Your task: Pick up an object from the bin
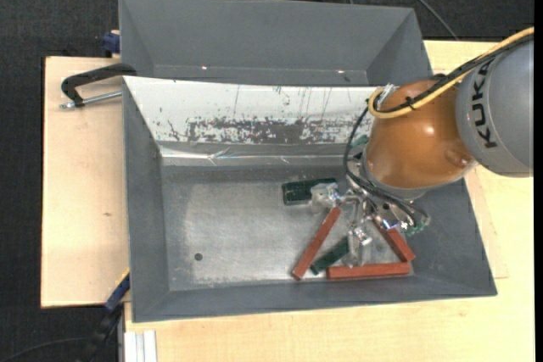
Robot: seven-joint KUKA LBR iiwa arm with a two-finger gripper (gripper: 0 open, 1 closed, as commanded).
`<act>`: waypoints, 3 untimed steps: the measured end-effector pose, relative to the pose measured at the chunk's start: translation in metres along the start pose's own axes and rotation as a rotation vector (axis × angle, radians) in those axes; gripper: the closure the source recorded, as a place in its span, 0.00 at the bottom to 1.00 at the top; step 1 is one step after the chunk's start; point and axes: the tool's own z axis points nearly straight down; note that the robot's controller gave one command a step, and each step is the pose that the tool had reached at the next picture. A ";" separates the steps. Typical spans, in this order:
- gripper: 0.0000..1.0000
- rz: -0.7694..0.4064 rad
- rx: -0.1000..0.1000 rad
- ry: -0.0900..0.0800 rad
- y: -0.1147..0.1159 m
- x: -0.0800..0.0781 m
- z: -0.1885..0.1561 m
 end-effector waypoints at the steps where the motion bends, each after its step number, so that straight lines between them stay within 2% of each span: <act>1: 0.00 -0.123 -0.006 -0.006 0.060 -0.019 -0.016; 2: 0.00 -0.308 -0.001 -0.007 -0.016 -0.030 0.031; 3: 0.00 -0.468 -0.006 -0.007 0.073 -0.039 0.030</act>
Offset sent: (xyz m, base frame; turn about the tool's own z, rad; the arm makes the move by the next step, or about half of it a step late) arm -0.0090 0.0586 0.0141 -0.1186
